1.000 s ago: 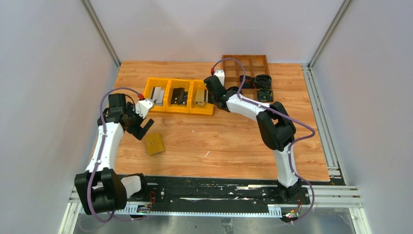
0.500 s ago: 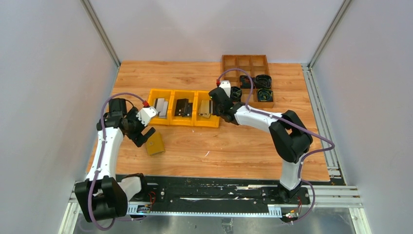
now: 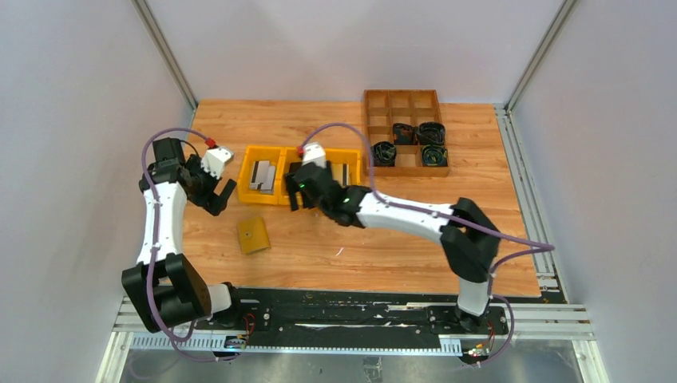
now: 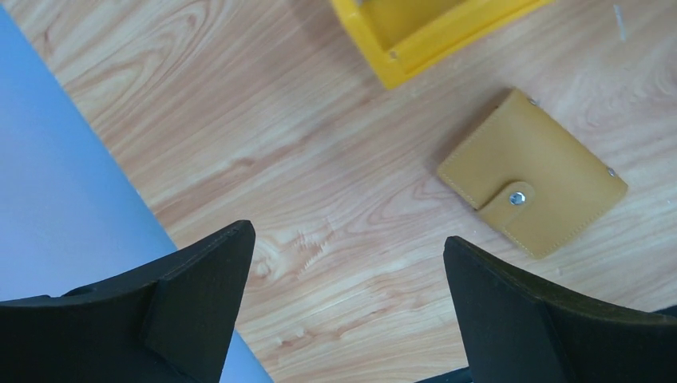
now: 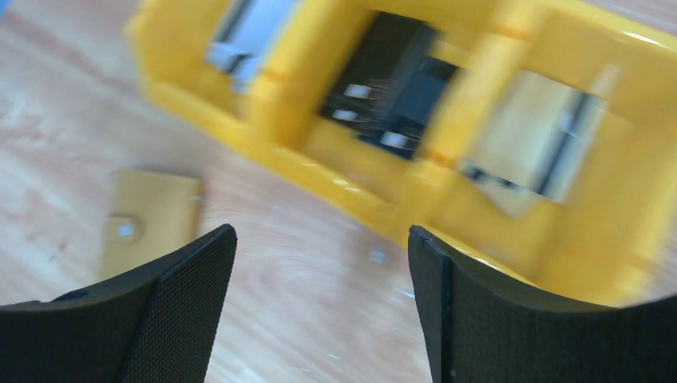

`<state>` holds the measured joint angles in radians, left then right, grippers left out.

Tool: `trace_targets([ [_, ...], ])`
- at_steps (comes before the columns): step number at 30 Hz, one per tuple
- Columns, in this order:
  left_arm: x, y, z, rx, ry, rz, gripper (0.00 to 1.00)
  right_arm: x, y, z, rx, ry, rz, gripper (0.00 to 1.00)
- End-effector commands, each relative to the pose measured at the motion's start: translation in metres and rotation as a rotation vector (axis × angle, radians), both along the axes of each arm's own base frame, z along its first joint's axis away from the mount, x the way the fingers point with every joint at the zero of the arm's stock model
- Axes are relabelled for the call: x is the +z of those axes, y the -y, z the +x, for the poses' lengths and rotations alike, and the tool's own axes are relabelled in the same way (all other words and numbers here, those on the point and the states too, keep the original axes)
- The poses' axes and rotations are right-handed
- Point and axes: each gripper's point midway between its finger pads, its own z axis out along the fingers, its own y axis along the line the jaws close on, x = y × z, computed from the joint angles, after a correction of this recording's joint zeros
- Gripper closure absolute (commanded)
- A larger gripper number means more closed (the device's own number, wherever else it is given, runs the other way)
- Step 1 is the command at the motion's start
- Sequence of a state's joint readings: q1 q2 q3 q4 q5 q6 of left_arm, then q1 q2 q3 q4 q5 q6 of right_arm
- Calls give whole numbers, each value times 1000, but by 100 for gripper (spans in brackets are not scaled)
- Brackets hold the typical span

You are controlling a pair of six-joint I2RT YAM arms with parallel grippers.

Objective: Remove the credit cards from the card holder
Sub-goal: Pick up the card holder from the center of the board.

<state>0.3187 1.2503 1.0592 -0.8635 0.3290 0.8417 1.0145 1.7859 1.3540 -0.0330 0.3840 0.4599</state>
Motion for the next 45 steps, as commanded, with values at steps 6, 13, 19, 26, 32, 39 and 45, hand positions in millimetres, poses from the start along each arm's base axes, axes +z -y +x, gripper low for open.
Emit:
trace_targets([
  [6, 18, -35, 11, 201, 58, -64, 0, -49, -135, -79, 353, 33, -195, 12],
  [13, 27, -45, 7, 235, 58, -105, 0, -74, -173, -89, 381, 31, -221, 9],
  [19, 27, -43, 3, 225, 60, -117, 0, -105, -189, -85, 368, -1, -257, 8],
  [26, 33, -42, 3, 221, 68, -135, 0, -129, -189, -86, 367, -46, -333, 8],
  [32, 49, -34, 3, 211, 103, -166, 0, -139, -159, -98, 375, -106, -398, 7],
  [39, 76, -23, -2, 207, 151, -195, 0, -138, -116, -101, 351, -134, -466, 7],
  [45, 81, -11, -11, 190, 158, -226, 0, -129, -106, -110, 421, -109, -433, 7],
])
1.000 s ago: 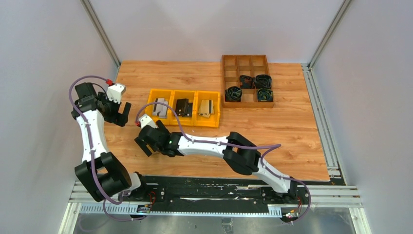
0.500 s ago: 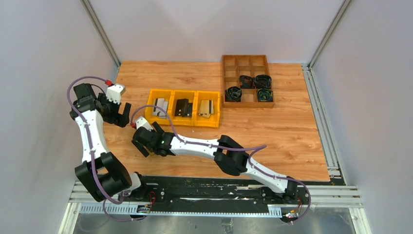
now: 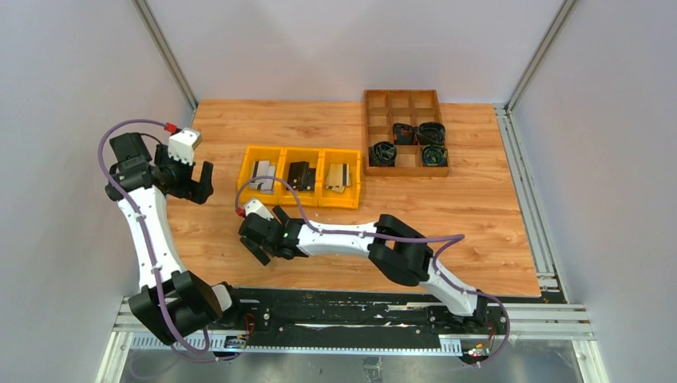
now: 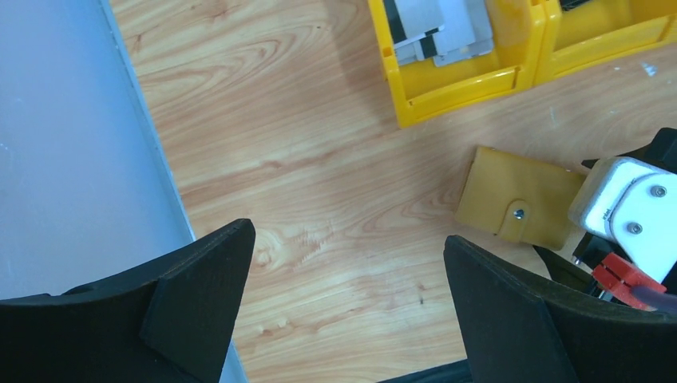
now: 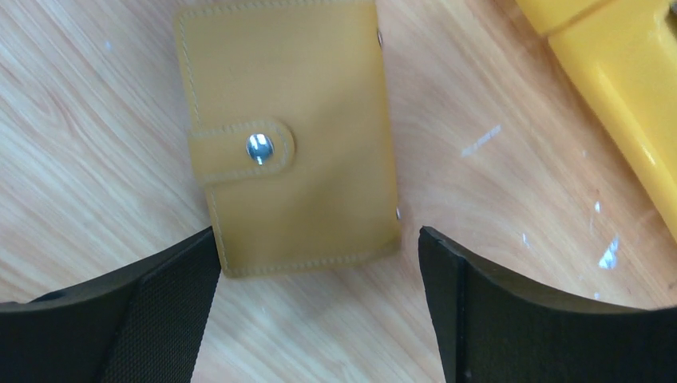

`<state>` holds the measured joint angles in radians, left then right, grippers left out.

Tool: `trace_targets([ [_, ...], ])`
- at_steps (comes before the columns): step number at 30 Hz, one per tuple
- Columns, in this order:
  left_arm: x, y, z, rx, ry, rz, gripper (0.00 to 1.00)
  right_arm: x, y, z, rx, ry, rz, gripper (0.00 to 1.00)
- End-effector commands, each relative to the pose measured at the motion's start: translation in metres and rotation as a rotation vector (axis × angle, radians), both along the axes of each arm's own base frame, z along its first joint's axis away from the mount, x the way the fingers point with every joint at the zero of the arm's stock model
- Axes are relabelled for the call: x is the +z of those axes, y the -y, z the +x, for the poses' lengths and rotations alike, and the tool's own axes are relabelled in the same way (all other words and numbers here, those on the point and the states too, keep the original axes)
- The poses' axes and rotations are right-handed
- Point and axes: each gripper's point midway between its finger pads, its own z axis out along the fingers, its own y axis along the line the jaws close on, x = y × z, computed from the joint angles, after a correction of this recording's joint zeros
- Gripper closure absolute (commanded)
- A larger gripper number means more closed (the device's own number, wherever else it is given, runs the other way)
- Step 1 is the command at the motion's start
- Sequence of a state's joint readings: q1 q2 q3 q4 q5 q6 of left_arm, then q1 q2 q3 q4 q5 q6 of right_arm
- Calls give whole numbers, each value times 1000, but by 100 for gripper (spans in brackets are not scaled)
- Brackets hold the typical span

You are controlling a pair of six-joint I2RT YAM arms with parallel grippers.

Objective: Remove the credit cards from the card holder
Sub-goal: Pick up the card holder from the center of the board.

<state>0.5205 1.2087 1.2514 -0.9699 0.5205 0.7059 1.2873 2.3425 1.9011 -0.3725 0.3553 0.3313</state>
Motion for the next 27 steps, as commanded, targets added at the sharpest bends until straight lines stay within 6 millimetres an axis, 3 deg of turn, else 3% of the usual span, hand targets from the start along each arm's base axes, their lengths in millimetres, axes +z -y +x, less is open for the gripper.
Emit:
trace_targets([
  [1, 4, 14, -12, -18, 3, -46, 0, -8, 25, -9, 85, -12, -35, 7],
  [5, -6, 19, -20, -50, -23, -43, 0, -4, 11, -10, 197, -32, 34, 7],
  [10, -10, 26, -28, -108, -61, -57, 0, -10, 9, 6, 256, -59, 51, 4],
  [19, -4, 24, -19, -125, -56, -73, 0, -20, -8, 12, 319, -60, 43, 4],
  [27, 1, 29, -18, -158, -50, -88, 0, -39, -8, 13, 340, -62, 7, 4],
])
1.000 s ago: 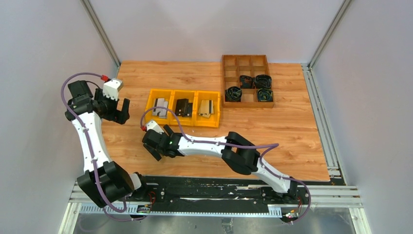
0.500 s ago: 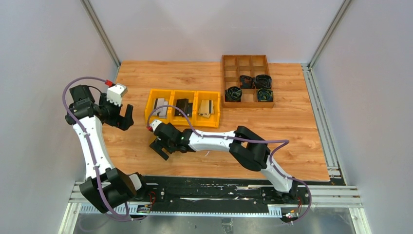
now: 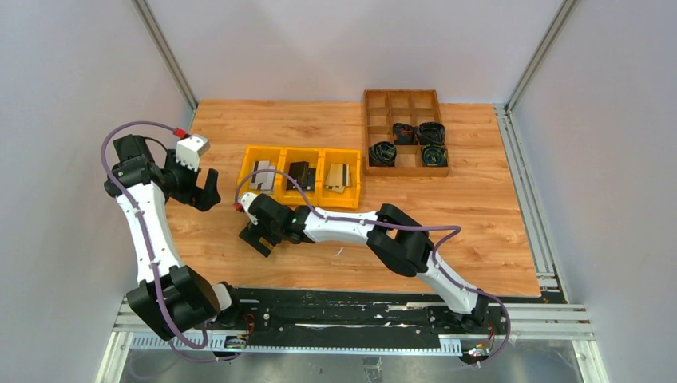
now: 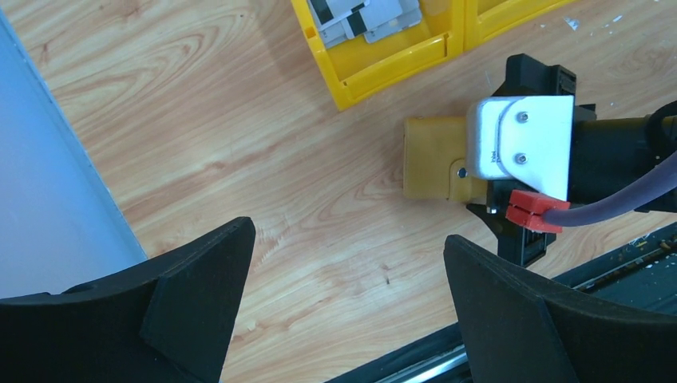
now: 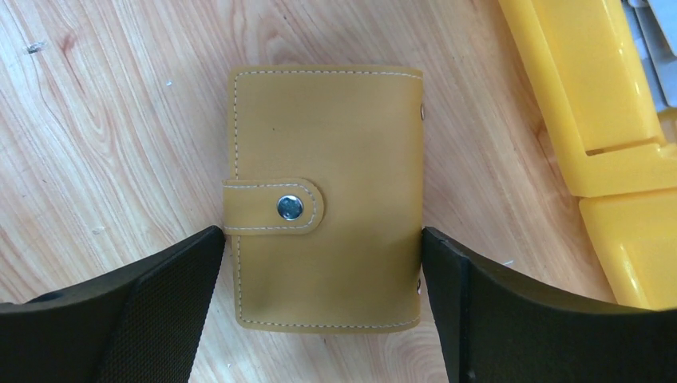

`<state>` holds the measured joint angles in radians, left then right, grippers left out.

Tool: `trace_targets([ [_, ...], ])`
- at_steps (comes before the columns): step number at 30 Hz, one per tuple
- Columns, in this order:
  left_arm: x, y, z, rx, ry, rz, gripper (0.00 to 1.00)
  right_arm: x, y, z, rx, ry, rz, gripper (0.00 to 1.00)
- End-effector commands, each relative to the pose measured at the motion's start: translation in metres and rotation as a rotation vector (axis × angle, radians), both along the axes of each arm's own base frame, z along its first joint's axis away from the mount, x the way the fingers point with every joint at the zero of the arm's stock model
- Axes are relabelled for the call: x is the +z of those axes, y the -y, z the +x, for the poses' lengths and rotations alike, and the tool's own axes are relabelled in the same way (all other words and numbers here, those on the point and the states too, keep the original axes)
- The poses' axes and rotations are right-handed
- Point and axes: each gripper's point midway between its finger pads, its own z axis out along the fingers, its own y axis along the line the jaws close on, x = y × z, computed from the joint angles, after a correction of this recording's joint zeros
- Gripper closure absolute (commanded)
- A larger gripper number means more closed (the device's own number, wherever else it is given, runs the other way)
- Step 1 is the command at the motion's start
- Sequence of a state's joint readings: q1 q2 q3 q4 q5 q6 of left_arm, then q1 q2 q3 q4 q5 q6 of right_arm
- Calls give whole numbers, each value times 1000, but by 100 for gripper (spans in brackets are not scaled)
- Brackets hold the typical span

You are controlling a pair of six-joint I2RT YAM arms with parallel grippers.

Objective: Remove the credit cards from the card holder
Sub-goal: Pick up the card holder from the center of the board.

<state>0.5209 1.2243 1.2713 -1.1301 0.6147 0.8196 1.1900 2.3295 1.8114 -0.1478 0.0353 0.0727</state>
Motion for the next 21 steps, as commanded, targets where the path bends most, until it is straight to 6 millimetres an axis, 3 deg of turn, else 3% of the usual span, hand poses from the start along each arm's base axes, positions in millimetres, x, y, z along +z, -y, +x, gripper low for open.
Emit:
trace_targets([
  [1, 9, 3, 2, -25, 17, -20, 0, -36, 12, -6, 41, -15, -99, 4],
  [10, 13, 11, -6, -27, 36, -29, 0, -21, 25, -13, 19, 3, -27, 26],
  [15, 21, 28, -12, -39, 72, -93, 0, 9, 24, -18, 19, 27, 105, 35],
  [21, 29, 55, -12, -52, 72, -229, 0, 65, 29, -20, 18, 77, 237, 36],
])
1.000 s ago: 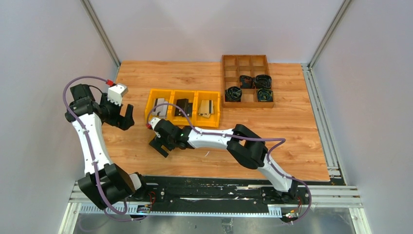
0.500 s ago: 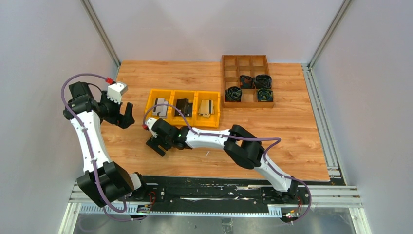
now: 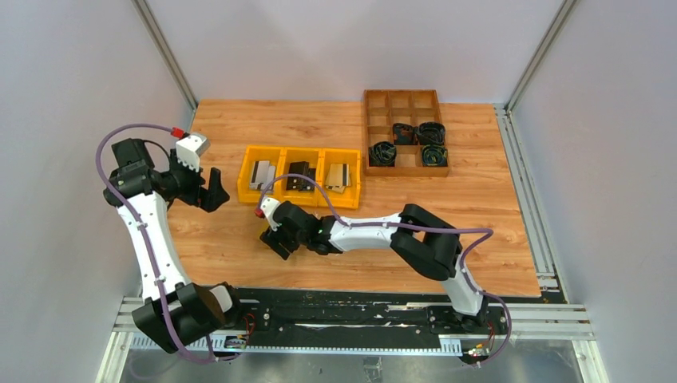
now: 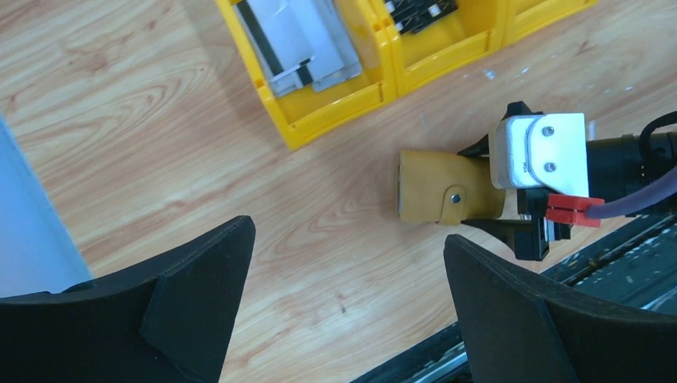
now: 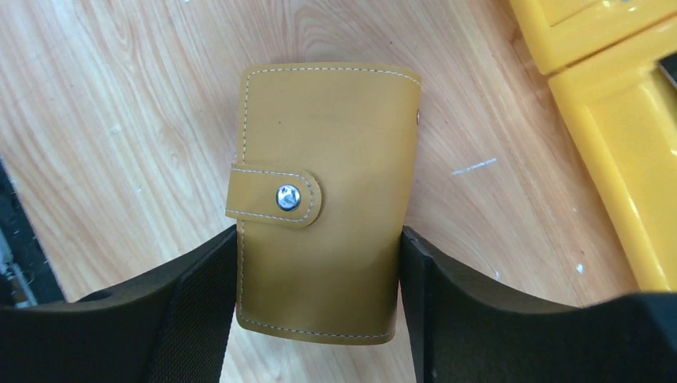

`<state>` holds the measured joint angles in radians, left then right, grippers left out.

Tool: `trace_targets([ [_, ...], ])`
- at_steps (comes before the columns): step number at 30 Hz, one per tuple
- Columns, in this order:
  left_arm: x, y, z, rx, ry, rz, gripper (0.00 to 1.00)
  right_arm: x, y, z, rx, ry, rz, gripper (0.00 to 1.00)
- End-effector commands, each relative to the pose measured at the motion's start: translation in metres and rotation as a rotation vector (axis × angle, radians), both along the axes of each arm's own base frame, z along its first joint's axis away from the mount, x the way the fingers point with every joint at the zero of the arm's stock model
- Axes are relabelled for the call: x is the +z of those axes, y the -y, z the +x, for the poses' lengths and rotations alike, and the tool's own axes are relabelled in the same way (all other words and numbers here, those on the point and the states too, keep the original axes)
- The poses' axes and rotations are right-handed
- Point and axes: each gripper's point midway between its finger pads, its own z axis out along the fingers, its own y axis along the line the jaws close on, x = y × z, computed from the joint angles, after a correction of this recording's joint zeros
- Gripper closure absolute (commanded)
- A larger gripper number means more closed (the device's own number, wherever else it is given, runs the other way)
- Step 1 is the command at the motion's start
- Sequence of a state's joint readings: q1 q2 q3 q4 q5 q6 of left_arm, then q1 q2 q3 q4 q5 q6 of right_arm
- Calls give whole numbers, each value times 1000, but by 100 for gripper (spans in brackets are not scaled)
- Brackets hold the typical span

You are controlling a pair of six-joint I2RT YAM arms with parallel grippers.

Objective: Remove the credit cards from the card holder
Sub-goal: Pick up the card holder from the center of the board.

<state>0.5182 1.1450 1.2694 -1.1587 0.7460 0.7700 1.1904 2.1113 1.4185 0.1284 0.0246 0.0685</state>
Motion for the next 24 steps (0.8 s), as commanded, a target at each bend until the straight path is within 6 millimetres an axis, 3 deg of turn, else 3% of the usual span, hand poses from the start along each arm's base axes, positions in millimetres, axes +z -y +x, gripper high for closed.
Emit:
trace_targets([
  [1, 4, 32, -4, -36, -25, -140, 0, 64, -7, -2, 4, 50, 159, 36],
  [6, 2, 58, -9, -76, -70, -223, 0, 117, 5, -2, -17, 103, 277, 37],
  [12, 26, 78, -11, -52, -92, -395, 2, 179, 20, -10, -13, 154, 441, 38],
  [18, 59, 105, -27, -80, -103, -587, 7, 220, 31, -10, -26, 200, 518, 38],
  [24, 82, 121, -40, -112, -98, -655, 15, 251, 38, -12, -27, 246, 566, 38],
])
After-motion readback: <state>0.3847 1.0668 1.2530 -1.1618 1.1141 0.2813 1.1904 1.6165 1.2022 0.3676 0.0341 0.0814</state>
